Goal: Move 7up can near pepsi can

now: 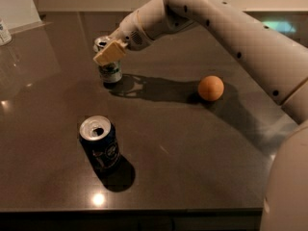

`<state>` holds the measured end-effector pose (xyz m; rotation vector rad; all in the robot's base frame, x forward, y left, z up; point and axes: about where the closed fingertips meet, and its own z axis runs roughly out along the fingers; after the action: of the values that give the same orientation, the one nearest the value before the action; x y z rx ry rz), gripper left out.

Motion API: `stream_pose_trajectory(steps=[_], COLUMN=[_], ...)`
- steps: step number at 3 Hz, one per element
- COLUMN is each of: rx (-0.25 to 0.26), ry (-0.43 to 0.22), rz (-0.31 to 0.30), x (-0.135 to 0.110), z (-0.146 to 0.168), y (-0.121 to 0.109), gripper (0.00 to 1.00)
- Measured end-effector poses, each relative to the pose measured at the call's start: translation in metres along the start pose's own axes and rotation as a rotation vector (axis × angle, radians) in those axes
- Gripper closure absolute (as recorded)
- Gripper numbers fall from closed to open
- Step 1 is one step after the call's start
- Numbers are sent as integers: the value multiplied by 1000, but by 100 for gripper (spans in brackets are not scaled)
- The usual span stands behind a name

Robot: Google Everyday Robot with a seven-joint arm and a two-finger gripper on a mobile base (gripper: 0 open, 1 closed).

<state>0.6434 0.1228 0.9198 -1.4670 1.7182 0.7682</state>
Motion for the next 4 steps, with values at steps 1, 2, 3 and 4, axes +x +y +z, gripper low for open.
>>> stream_pose_trajectory(steps=[1, 2, 3, 4], rx=[-55, -113, -166, -220], ry=[-16, -16, -8, -5], rz=[-22, -27, -33, -61], x=[4, 17, 32, 45], z=[-32, -63, -87, -102], y=[28, 59, 87, 118], gripper=[100, 100, 100, 100])
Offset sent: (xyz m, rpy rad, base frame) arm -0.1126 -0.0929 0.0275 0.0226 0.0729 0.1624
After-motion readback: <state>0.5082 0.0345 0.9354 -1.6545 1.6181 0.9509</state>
